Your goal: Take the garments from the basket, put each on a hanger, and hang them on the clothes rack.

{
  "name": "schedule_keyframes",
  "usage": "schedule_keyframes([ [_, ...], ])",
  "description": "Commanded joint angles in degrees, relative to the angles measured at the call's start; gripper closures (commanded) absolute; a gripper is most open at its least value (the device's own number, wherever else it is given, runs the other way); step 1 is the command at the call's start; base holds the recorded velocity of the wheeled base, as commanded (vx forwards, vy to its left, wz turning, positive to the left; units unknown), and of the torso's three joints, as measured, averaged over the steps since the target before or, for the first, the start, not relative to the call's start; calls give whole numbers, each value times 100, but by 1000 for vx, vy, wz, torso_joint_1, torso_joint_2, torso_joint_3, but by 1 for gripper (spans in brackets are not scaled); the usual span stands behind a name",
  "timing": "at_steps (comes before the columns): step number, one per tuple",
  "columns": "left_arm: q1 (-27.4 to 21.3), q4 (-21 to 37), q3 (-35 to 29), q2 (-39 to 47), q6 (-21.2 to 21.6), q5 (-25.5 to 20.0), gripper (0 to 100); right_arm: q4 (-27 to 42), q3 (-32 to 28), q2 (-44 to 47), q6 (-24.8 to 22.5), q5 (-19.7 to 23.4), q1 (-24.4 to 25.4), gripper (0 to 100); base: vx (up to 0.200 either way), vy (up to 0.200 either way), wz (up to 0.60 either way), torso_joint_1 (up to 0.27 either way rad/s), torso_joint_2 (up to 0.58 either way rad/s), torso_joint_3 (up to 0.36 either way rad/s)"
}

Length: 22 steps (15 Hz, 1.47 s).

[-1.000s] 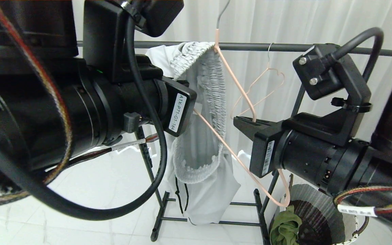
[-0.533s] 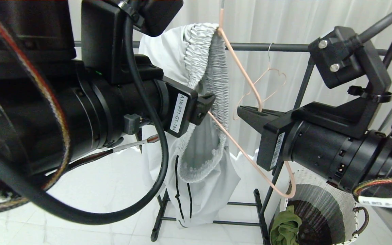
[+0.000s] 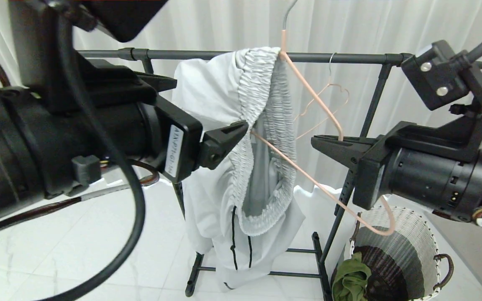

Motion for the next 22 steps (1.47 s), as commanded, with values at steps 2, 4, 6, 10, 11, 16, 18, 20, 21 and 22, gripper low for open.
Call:
schedule_keyframes([
  [2,881,-2,105,-526,854,-893,0,489,13,-525,-5,557,-404,100,0,0,0,0,0,0],
  [4,1514,-2,88,-570,1574,-1851,0,735,48,-639,-14,750,-412,100,0,0,0,0,0,0],
  [6,1752,-2,105,-517,1979,-2546,0,735,163,-666,-119,821,-404,100,0,0,0,0,0,0],
  [10,1664,-2,88,-271,2154,-2871,0,771,303,-771,-383,1032,-254,100,0,0,0,0,0,0],
  [11,1655,-2,123,-236,2172,-2976,0,815,303,-771,-401,1032,-157,100,0,0,0,0,0,0],
  [16,1637,-2,202,-95,2181,-3082,0,990,303,-762,-840,1181,150,100,0,0,0,0,0,0],
  [18,1637,-2,228,-95,2181,-3082,0,1157,286,-771,-1016,1322,168,100,0,0,0,0,0,0],
  [20,1637,-2,281,-104,2181,-3082,0,1175,286,-771,-1121,1410,194,100,0,0,0,0,0,0],
  [21,1629,-2,281,-95,2181,-3082,0,1175,286,-762,-1121,1410,264,100,0,0,0,0,0,0],
  [22,1611,-2,290,-95,2181,-3082,0,1175,277,-762,-1121,1418,300,100,0,0,0,0,0,0],
])
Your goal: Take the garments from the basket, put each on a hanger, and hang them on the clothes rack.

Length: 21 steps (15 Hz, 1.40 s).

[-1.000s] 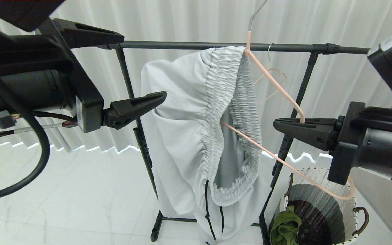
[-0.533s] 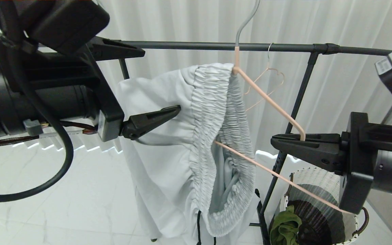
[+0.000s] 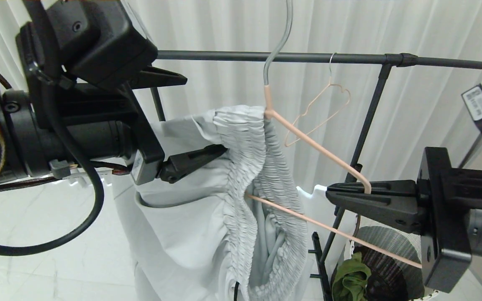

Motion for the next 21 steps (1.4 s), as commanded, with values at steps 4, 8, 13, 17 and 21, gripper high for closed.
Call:
schedule_keyframes([
  [4,-25,0,21,21,0,-10,100,1,-10,14,-3,15,64,100,0,0,0,0,0,0],
  [8,-60,0,56,12,0,-133,100,-8,-18,14,-3,15,64,100,0,0,0,0,0,0],
  [13,-43,-17,196,-15,9,-72,100,-25,8,41,-118,-152,20,0,0,0,0,0,0,0],
  [17,1,-26,267,-23,9,491,100,-78,-1,23,-206,-240,-288,0,0,0,0,0,0,0],
  [21,27,-527,311,170,88,1370,100,-210,8,-12,-214,-345,-508,0,0,0,0,0,0,0],
])
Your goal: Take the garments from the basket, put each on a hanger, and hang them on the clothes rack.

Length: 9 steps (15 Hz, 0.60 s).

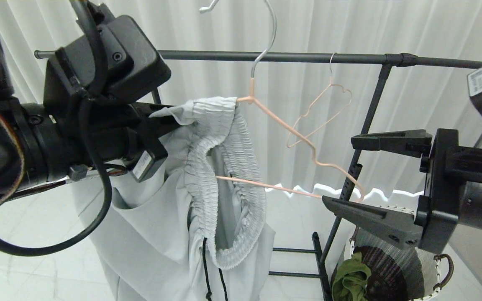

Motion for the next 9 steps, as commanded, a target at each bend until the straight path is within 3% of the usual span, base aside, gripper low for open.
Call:
schedule_keyframes([
  [1,18,-405,20,242,-81,173,100,1,27,20,-1,-47,-16,0,0,0,0,0,0,0],
  [5,-44,-1416,-59,690,-802,1069,100,-8,18,64,34,-55,-16,0,0,0,0,0,0,0],
  [7,-176,-1425,-59,681,-1092,1069,100,19,35,143,175,-108,-16,0,0,0,0,0,0,0],
  [9,-316,-1425,-59,655,-1241,1069,100,-16,-17,477,693,-530,-7,0,0,0,0,0,0,0],
])
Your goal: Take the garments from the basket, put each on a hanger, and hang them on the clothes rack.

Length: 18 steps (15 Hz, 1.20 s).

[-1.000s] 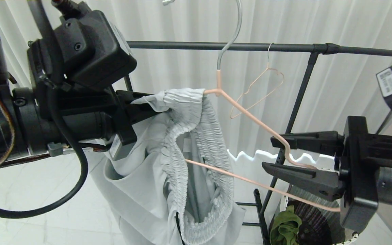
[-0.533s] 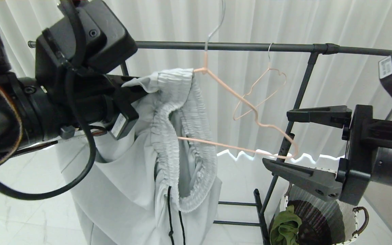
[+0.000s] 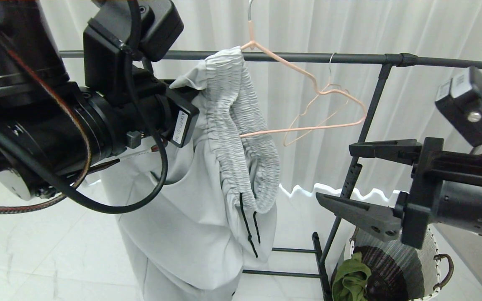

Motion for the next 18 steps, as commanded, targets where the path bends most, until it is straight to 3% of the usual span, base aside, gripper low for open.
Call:
schedule_keyframes([
  [1,-84,-10,-24,17,-12,-5,100,-128,-95,499,498,-424,36,0,0,0,0,0,0,0],
  [2,-102,-10,-68,26,-12,-49,100,-357,-156,763,849,-741,115,0,0,0,0,0,0,0],
  [5,-111,-10,-209,61,-12,-137,100,-1051,-218,1316,1333,-1101,150,0,0,0,0,0,0,0],
  [10,-155,-10,-279,61,-12,-207,100,-1368,-165,1659,1464,-1145,150,0,0,0,0,0,0,0],
  [13,-146,-10,-279,52,-12,-207,100,-1394,-165,1808,1552,-1540,150,0,0,0,0,0,0,0],
  [15,-146,-10,-279,52,-12,-207,100,-1394,-156,1808,1552,-1575,150,0,0,0,0,0,0,0],
  [16,-137,-10,-279,61,-12,-207,100,-1394,-121,1800,1543,-1584,133,100,0,0,0,0,0,0],
  [18,-120,-10,-261,52,-4,-198,100,-1394,-103,1773,1535,-1734,-8,100,0,0,0,0,0,0],
])
